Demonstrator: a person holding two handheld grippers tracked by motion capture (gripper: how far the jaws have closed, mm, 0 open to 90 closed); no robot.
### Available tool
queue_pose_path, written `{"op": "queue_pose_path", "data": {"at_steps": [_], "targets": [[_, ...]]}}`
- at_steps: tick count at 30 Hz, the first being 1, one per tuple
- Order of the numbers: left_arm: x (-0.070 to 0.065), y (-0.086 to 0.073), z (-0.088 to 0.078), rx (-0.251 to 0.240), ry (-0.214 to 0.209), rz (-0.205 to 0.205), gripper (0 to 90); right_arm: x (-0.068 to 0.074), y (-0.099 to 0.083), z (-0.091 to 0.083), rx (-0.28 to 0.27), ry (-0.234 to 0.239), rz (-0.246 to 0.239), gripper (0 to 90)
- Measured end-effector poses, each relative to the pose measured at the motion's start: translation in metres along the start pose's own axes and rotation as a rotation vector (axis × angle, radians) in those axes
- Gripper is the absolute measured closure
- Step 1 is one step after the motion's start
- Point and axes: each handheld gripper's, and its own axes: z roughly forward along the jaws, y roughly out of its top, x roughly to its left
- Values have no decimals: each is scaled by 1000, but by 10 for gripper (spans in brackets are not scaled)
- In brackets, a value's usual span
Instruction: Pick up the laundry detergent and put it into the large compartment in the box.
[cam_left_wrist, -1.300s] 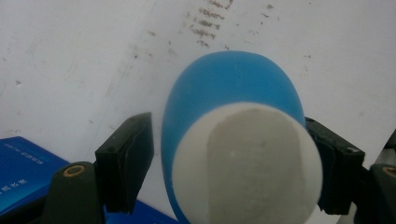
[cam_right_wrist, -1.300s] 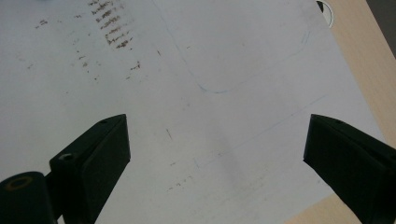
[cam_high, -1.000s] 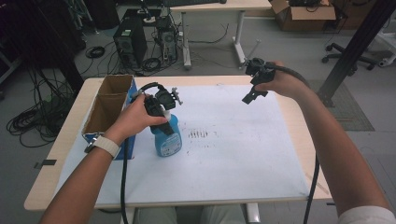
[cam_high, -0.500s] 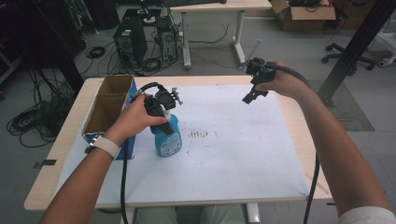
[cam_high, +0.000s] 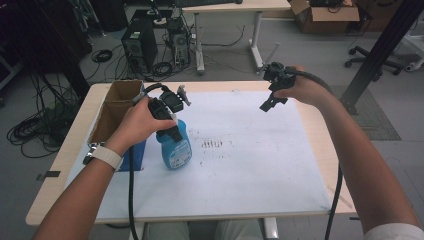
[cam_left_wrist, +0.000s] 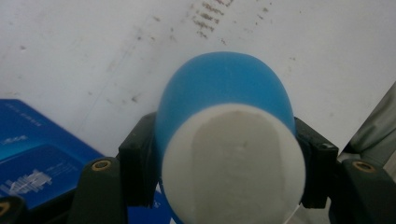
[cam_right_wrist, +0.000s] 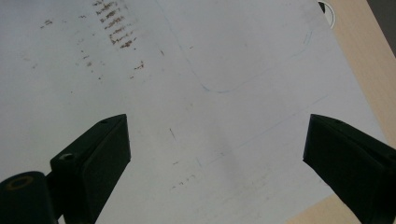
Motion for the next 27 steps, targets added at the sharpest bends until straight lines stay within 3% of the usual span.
{"op": "queue_pose_path", "data": {"at_steps": [2, 5, 7, 8, 13, 14, 21, 24, 25, 27], "targets": [[0, 0, -6, -3, 6, -11, 375, 1, 0, -1, 0, 0, 0, 76], [1, 1, -32, -9, 23, -70, 375, 2, 0, -1, 1, -2, -4, 77], [2, 2, -39, -13, 28, -85, 375, 3, 0, -2, 2, -2, -3, 77], [3, 3, -52, -11, 38, -112, 375, 4, 0, -3, -2, -1, -6, 78], [4, 6, -77, -4, 71, -155, 375, 5, 0, -5, -7, -1, -8, 79], [6, 8, -88, 0, 84, -180, 375, 5, 0, -5, -8, -2, -9, 79], [18, 6, -123, -14, 119, -290, 375, 6, -2, -8, -11, -2, -11, 79], [26, 2, -145, -19, 153, -364, 375, 6, -3, -10, -10, -6, -10, 79], [26, 2, -145, -19, 153, -364, 375, 6, -3, -10, -10, -6, -10, 79], [30, -1, -154, -19, 164, -401, 375, 6, -4, -11, -9, -9, -8, 79]]}}
